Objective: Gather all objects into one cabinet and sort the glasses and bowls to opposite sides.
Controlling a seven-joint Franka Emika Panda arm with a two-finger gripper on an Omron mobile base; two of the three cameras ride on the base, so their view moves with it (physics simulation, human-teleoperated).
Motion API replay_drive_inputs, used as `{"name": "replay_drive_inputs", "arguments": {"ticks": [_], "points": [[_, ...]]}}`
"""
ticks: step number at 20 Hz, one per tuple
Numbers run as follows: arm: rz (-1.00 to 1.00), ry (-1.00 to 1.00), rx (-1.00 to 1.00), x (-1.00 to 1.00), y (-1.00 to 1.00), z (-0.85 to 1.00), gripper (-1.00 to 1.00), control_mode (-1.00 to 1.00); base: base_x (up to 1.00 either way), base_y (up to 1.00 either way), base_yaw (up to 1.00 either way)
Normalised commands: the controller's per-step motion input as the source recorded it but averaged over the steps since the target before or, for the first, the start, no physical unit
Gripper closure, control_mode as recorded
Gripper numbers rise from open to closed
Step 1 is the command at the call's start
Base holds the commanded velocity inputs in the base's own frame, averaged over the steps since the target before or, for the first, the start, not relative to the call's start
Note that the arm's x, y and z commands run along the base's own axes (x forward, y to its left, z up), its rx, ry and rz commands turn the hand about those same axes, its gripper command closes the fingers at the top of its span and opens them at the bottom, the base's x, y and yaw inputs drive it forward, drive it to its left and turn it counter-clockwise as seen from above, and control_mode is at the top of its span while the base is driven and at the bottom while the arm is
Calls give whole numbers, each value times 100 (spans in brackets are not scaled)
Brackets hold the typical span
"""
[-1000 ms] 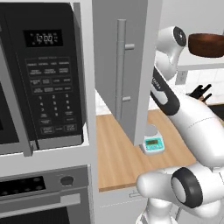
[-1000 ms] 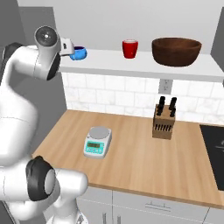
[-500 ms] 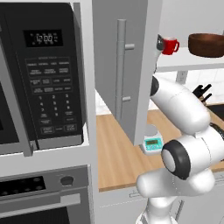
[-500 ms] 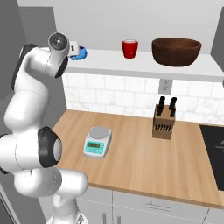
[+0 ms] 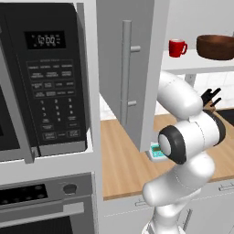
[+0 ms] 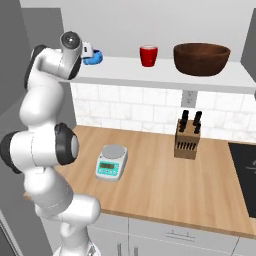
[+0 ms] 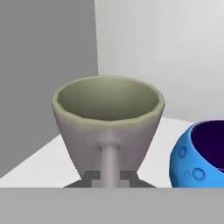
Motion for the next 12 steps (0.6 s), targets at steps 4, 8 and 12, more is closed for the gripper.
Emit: {"name": "replay_drive_inputs", "arguments": {"ticks": [4,8,12], "points": [[-1,11,-6,40,4,-40,100,-100,0,0,0],[0,4,-6,3,0,-83,-100,-100,0,0,0],[0,0,0,-32,-19,-59,-100,-100,0,0,0]]}}
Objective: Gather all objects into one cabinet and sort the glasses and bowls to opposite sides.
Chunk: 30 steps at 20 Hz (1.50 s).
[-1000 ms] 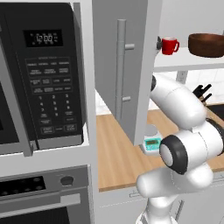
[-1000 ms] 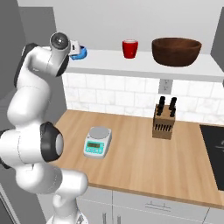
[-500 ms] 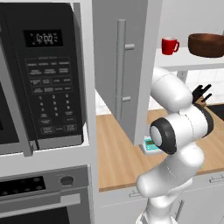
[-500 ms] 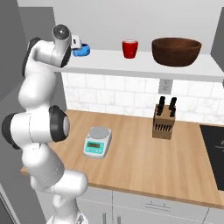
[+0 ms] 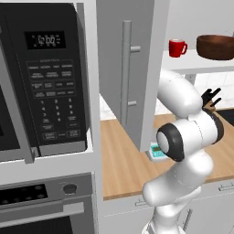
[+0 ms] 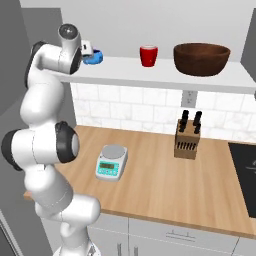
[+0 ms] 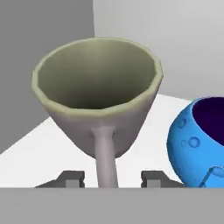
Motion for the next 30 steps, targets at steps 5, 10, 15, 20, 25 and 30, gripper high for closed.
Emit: {"name": "replay_drive_inputs", "arguments": {"ticks": [5,10,15,20,25,30], "points": [[-5,0,0,-15,-7,2,-100,-100,0,0,0],[-22,10,0,3,0,84,-100,-100,0,0,0],[-17,4,0,1,-12,60,-100,-100,0,0,0],[-7,-5,-2,-27,-41,-23,-100,-100,0,0,0],[8,-16,-1,-62,-84,-97,-100,-100,0,0,0],[12,-22,0,-63,-95,-58,-100,-100,0,0,0]]}}
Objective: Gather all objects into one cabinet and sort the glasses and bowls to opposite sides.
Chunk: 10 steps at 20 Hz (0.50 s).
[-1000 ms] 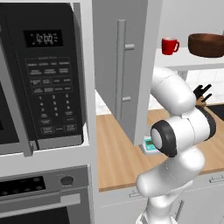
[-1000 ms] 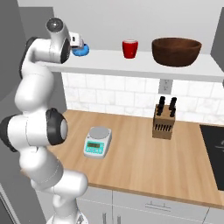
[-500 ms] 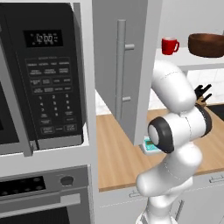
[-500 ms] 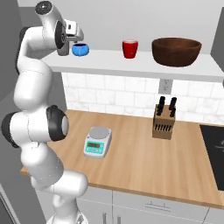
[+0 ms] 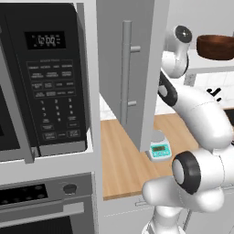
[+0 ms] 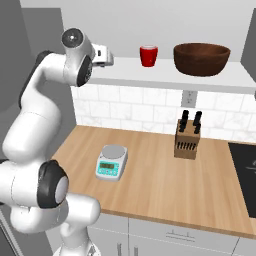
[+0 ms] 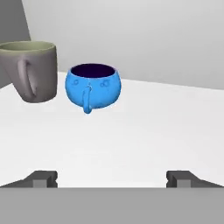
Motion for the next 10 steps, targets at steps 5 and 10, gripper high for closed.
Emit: {"name": "replay_drive_inputs", "arguments": {"ticks": [5,10], "points": [[0,-18,0,-20,-52,73,-100,-100,0,0,0],[-1,-2,0,14,-31,97,-100,-100,0,0,0]]}}
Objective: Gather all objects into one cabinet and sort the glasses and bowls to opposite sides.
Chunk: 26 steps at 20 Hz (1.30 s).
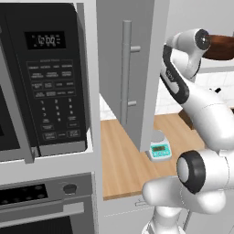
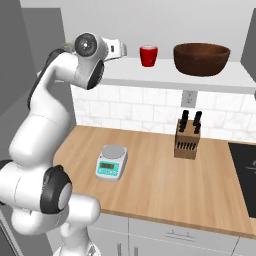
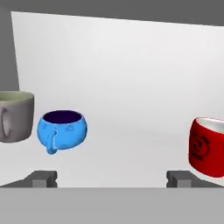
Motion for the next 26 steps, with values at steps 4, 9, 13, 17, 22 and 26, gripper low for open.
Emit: {"name": "replay_drive_inputs", "arguments": {"ticks": [4,9,13,17,22,26], "points": [[-5,0,0,37,-27,55,-100,-100,0,0,0],[-1,-9,0,-7,-48,-5,-100,-100,0,0,0],[0,-17,4,-18,-58,-45,-100,-100,0,0,0],[-2,-12,6,-5,-39,-27,-100,-100,0,0,0],[-8,-7,3,0,-29,-3,-100,-100,0,0,0],[-3,-1,3,0,-23,0,-100,-100,0,0,0]]}}
